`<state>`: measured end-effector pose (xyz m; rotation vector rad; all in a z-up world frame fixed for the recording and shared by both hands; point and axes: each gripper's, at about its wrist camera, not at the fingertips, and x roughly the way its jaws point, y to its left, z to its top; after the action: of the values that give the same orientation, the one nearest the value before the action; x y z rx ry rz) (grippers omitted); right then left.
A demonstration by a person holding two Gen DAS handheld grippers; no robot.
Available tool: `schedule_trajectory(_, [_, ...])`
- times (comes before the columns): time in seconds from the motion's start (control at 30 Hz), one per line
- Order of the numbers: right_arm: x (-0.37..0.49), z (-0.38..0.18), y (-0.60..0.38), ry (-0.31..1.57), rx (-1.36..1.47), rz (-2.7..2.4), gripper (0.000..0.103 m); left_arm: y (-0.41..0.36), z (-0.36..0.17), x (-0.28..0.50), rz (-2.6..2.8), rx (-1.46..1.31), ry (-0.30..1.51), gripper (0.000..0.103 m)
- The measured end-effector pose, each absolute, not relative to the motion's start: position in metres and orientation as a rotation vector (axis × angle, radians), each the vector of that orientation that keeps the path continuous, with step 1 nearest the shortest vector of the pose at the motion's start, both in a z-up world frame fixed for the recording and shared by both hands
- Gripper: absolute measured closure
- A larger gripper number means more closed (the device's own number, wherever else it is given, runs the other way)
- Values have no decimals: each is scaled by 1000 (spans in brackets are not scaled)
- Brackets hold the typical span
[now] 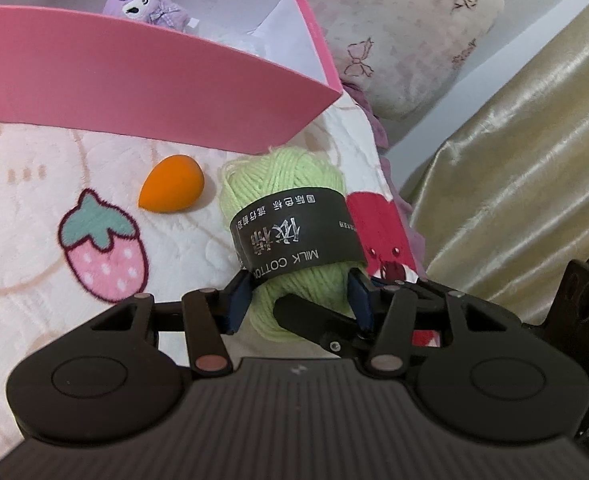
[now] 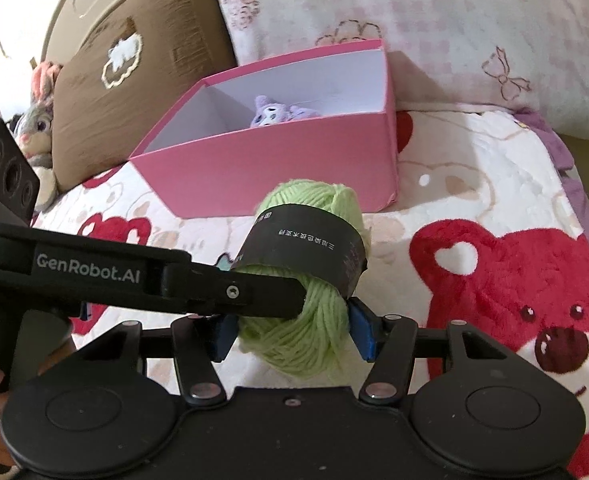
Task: Organize objects
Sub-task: 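Grasp the green yarn ball by its black band and lift it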
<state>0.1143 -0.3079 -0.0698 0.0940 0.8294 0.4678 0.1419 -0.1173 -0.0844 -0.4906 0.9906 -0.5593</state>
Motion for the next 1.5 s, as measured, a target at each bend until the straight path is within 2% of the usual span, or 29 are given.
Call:
schedule_trajectory(0.33, [74,-27,-294,783,168,484,41,-90,-30,110,-603,-429,985,53])
schedule_trajectory(0.7, [58,21,-278,744,120,502,41,-74,21,95,-661,-367,922,53])
schedule_trajectory(1.03, [75,46,-268,707,113,523,41,-67,53,115,-661,-323,925,53])
schedule_trajectory(1.5, [123,50,-260,722,166,483,41,-67,63,164,-623,-323,919,53])
